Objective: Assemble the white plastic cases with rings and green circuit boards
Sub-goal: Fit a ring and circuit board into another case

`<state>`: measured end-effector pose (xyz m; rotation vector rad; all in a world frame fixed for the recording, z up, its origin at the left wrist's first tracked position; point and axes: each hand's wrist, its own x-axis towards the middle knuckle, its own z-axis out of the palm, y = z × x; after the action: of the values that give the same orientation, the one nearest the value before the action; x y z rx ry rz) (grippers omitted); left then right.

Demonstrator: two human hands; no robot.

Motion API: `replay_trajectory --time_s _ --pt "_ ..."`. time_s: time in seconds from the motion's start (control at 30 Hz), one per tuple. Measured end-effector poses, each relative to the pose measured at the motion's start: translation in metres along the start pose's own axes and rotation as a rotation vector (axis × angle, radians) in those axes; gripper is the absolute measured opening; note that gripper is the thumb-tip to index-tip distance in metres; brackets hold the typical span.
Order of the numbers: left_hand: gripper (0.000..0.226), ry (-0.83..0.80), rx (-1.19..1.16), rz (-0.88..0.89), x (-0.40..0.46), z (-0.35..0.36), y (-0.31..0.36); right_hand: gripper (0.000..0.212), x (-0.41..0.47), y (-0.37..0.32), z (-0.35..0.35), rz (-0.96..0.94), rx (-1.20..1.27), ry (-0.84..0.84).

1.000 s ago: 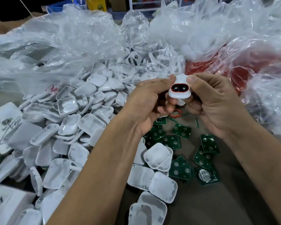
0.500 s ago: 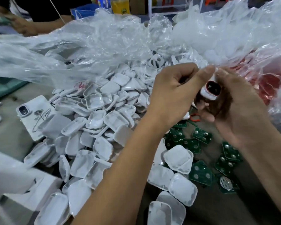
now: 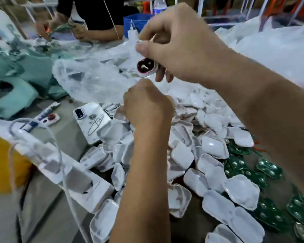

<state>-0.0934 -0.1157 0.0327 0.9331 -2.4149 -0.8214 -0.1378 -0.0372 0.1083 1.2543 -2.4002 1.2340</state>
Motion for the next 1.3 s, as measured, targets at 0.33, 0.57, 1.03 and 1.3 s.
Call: replay_trajectory --time_s 0.33,0.57,1.03,1.3 --pt "0.014 -0.051 -0.262 0.166 0.006 -0.012 0.001 0.04 0.051 0.047 0.025 0.364 -0.003 -0.238" --pt "0.023 -0.505 -0.662 0.274 -0.011 -0.026 0.016 0.05 0.031 0.06 -0.008 0.217 -0.112 -0.053" --pt "0.014 0.496 -0.707 0.819 -0.078 0.015 0.069 0.007 -0.145 0.064 -0.122 0.441 -0.17 0.221" --pt "0.015 -0.448 -0.64 1.154 -0.18 0.056 0.155 0.027 -0.254 0.049 -0.242 0.91 -0.633 0.153"
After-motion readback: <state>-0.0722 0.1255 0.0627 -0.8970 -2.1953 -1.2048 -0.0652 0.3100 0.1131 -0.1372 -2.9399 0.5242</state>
